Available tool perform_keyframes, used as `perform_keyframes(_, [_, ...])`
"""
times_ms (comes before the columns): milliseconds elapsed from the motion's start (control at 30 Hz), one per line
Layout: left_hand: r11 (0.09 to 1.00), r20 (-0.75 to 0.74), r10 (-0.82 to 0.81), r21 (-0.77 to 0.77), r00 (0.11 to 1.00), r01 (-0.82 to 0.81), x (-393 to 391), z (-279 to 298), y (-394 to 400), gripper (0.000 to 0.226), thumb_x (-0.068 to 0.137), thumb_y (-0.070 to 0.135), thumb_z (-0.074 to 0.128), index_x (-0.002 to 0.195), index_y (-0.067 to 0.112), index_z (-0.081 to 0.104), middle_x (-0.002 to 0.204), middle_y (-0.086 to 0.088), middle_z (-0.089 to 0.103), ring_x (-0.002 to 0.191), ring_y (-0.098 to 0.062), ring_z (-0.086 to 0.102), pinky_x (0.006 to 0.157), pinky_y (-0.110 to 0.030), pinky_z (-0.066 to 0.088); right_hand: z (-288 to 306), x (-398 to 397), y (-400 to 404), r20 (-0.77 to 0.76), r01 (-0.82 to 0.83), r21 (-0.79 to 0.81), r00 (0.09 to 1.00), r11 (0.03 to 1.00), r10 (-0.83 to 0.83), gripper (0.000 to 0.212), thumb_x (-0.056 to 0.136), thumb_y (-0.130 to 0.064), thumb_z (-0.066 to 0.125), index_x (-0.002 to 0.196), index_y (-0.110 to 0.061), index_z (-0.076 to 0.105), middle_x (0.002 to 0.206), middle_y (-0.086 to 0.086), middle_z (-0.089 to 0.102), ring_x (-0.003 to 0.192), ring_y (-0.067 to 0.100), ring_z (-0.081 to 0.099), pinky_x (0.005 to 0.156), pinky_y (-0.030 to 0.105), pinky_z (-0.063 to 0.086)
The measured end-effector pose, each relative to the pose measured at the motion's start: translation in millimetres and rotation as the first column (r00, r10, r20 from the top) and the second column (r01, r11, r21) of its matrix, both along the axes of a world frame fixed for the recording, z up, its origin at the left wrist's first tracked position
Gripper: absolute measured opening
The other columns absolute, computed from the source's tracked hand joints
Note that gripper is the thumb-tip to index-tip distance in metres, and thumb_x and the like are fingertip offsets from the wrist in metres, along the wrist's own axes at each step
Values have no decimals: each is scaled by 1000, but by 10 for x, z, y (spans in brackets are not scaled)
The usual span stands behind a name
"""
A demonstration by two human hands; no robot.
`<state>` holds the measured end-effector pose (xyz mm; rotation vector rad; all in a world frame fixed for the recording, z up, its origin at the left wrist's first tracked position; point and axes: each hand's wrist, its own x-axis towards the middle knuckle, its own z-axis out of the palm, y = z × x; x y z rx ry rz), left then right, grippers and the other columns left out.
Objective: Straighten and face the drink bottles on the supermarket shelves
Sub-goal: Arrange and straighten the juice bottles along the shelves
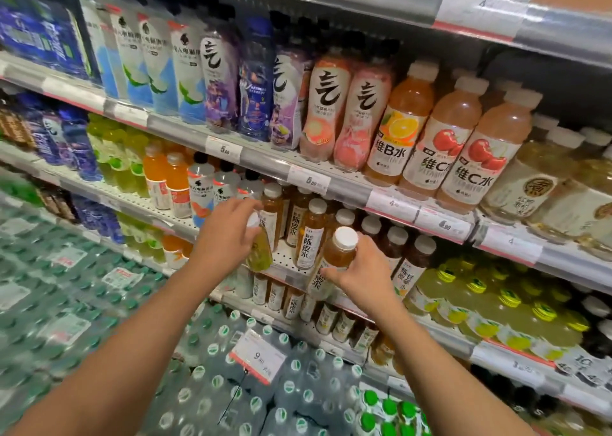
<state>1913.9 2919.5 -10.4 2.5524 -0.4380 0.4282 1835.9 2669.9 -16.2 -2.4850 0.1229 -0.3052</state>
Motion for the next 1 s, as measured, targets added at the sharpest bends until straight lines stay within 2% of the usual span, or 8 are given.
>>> perform_keyframes(100, [1000,35,-5,-28,999,6,-241,114,267,41,91,21,70,130,23,57,130,-3,59,118,-26,56,93,-39,45,-105,320,228,1,30,-28,1000,999,-30,46,65,-44,82,103,-31,60,100,-8,61,93,14,61,78,37,53])
perform_keyframes(200, [998,36,-14,-57,999,16,-475,80,489,38,90,20,71,126,25,58,124,-2,60,107,-24,60,82,-36,47,-186,552,439,26,46,-41,999,998,-45,44,64,-44,81,99,-30,59,97,-8,61,91,17,63,73,37,53])
perform_keyframes(300, [996,45,3,-92,999,2,-674,-75,668,39,90,23,72,127,23,58,126,1,61,112,-22,59,84,-31,44,-254,724,630,49,58,-90,997,994,-54,50,69,-44,84,109,-26,60,105,-5,63,93,18,63,71,35,50])
perform_keyframes(400, [992,35,12,-123,999,-8,-787,-226,776,37,91,25,72,125,24,57,122,4,60,110,-18,58,80,-27,40,-294,829,773,77,98,-150,993,984,-88,55,71,-51,82,116,-27,60,110,-6,66,96,20,67,73,37,54])
perform_keyframes(533, [989,5,31,-148,1000,-30,-858,-286,825,37,91,26,71,126,27,56,124,7,58,112,-17,57,83,-33,47,-308,939,914,81,107,-204,992,973,-93,52,72,-52,81,111,-26,58,108,-4,65,92,23,68,74,42,57])
perform_keyframes(633, [987,4,29,-160,1000,-28,-886,-285,824,37,92,27,70,126,29,56,125,10,56,114,-13,54,83,-28,41,-270,1032,988,63,110,-235,993,966,-97,52,75,-49,83,113,-24,57,112,-1,64,95,26,68,77,42,56])
perform_keyframes(867, [984,-3,2,-177,1000,-3,-886,-334,794,38,93,30,68,128,31,55,125,14,55,112,-9,54,85,-27,43,-396,1163,987,-10,129,-230,991,965,-135,70,77,-51,85,129,-16,53,124,5,64,105,28,68,83,46,60])
perform_keyframes(1000, [986,6,-35,-164,999,35,-865,-363,750,38,92,28,69,127,31,54,123,13,55,110,-11,55,86,-31,46,-379,1196,981,-20,126,-220,991,967,-133,67,82,-44,82,131,-16,46,121,7,65,102,31,69,78,43,59])
